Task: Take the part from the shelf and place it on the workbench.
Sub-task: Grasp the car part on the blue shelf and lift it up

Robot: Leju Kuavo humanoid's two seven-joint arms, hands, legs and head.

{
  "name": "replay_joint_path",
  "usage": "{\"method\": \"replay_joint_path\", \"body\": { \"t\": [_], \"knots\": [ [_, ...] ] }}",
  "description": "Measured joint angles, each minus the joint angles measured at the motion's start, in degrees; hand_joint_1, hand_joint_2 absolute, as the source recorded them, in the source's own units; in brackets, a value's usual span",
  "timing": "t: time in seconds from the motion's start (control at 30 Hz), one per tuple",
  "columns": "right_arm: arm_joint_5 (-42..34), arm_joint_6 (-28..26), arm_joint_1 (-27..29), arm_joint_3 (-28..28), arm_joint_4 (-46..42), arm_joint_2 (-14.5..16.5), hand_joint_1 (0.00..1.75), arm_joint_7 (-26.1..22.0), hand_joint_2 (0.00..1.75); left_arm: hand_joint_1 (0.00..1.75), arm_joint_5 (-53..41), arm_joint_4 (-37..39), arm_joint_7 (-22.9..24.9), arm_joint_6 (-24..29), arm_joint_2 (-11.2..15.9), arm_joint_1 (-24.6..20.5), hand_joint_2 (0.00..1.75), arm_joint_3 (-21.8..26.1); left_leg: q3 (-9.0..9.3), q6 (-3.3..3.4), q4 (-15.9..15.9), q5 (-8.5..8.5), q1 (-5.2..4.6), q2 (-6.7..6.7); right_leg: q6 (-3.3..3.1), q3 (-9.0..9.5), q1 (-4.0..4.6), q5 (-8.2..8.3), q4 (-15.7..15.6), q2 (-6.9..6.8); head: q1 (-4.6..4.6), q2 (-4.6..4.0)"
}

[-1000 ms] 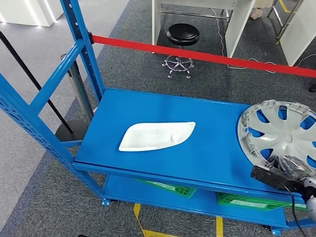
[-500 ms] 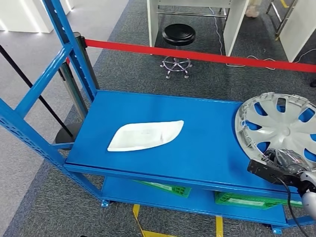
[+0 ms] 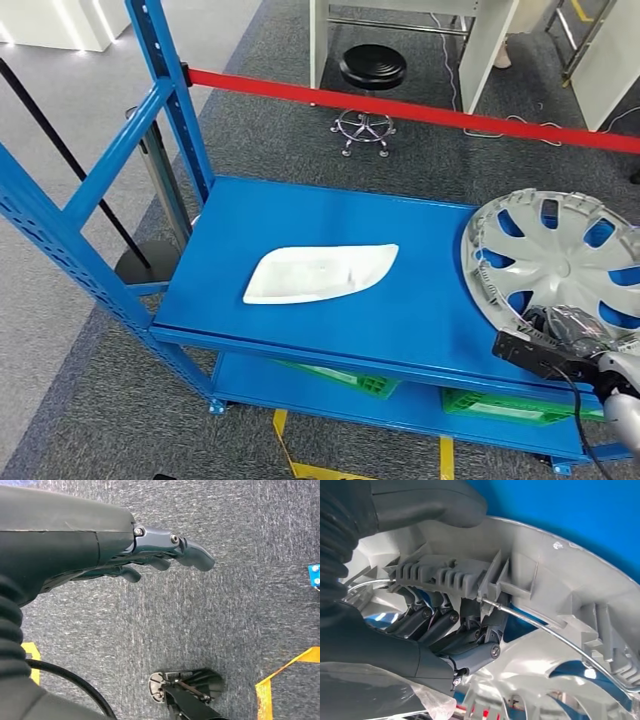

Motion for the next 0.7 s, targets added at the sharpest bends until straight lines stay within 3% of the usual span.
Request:
{"method": "replay_joint_path", "body": {
  "t": [0.07, 0.13, 0.23, 0.3, 0.4, 0.43, 0.47, 0.5, 0.6, 0.63, 0.7],
  "knots": [
    [-0.32, -0.07, -0.51, 0.34, -0.32, 0.01, 1.75, -0.18, 1.75, 0.0, 0.1, 0.0, 0.37, 0.17, 0.03, -0.07, 1.75, 0.01, 0.05, -0.38, 0.27, -0.32, -0.06, -0.04, 0.07, 3.46, -0.08, 3.77, -7.34, -0.06, 0.03, 0.0],
    [-0.68, -0.24, -1.27, 0.67, -0.78, 0.02, 1.75, -0.37, 1.75, 0.0, 0.16, 0.0, 0.78, 0.41, 0.09, -0.09, 1.75, 0.02, -0.3, -0.94, 0.82, -0.56, -0.33, -0.06, -0.23, 5.85, -0.05, 4.85, -12.16, 0.03, 0.03, 0.0],
    [-1.43, -0.55, -1.83, 1.01, -1.78, -0.04, 1.75, -0.68, 1.75, 0.0, 0.16, 0.0, 1.31, 0.85, 0.14, -0.1, 1.75, 0.02, -0.6, -1.5, 1.2, -0.73, -0.45, -0.06, -1.18, 6.09, 0.01, 4.4, -12.65, 0.13, -0.12, 0.0],
    [-1.86, -0.68, -2.02, 1.06, -2.58, -0.19, 1.75, -0.7, 1.75, 0.0, 0.16, 0.0, 1.54, 1.09, 0.16, -0.11, 1.75, 0.02, -1.27, -2.04, 3.12, -2.22, -0.35, 0.0, -1.9, 6.3, -0.08, 4.33, -12.7, 0.03, -0.28, 0.0],
    [-2.21, -0.95, -2.11, 1.06, -3.52, -0.36, 1.75, -0.7, 1.75, 0.0, 0.16, 0.0, 1.67, 1.35, 0.05, -0.09, 1.75, 0.02, -5.92, -2.68, 13.34, -7.18, -0.14, 0.07, -2.53, 6.45, 0.09, 4.19, -12.73, -0.11, -0.49, 0.0],
    [-2.27, -1.17, -2.08, 1.06, -3.8, -0.37, 1.75, -0.72, 1.75, 0.0, 0.16, 0.0, 1.75, 1.46, 0.01, -0.04, 1.75, 0.02, -7.42, -2.69, 16.4, -8.09, -0.1, 0.08, -2.61, 6.48, 0.21, 4.16, -12.72, -0.1, -0.49, 0.0],
    [-2.33, -1.47, -2.02, 1.03, -4.2, -0.41, 1.75, -0.77, 1.75, 0.0, 0.17, 0.0, 1.84, 1.62, -0.04, 0.01, 1.75, 0.03, -8.11, -2.57, 17.56, -7.85, -0.1, 0.08, -2.7, 6.53, 0.33, 4.11, -12.71, -0.08, -0.49, 0.0],
    [-2.37, -1.91, -1.94, 0.96, -4.72, -0.5, 1.75, -0.93, 1.75, 0.0, 0.17, 0.0, 1.92, 1.76, -0.05, 0.04, 1.75, 0.03, -7.88, -2.29, 16.65, -6.51, -0.15, 0.08, -2.76, 6.63, 0.47, 4.06, -12.71, -0.04, -0.5, 0.0],
    [-2.55, -3.75, -1.87, 0.5, -6.67, -0.72, 1.75, -1.92, 1.75, 0.0, 0.18, 0.0, 1.99, 2.13, 0.04, 0.06, 1.75, 0.04, -3.94, -0.62, 6.51, -0.27, -0.68, 0.06, -2.83, 6.94, 0.85, 3.88, -12.72, 0.09, -0.46, 0.0],
    [-2.62, -4.3, -1.93, 0.39, -7.26, -0.72, 1.75, -2.27, 1.75, 0.0, 0.17, 0.0, 1.98, 2.22, 0.07, 0.04, 1.75, 0.04, -2.88, -0.17, 3.89, 0.65, -0.87, 0.07, -2.73, 6.91, 0.91, 3.85, -12.71, 0.12, -0.45, 0.0],
    [-2.65, -5.03, -2.04, 0.31, -8.45, -0.71, 1.75, -2.87, 1.75, 0.0, 0.16, 0.0, 1.97, 2.38, 0.05, 0.0, 1.75, 0.04, -2.16, 0.15, 2.01, 0.56, -1.08, 0.1, -2.31, 6.66, 0.94, 3.91, -12.75, 0.14, -0.43, 0.0]
  ]
}}
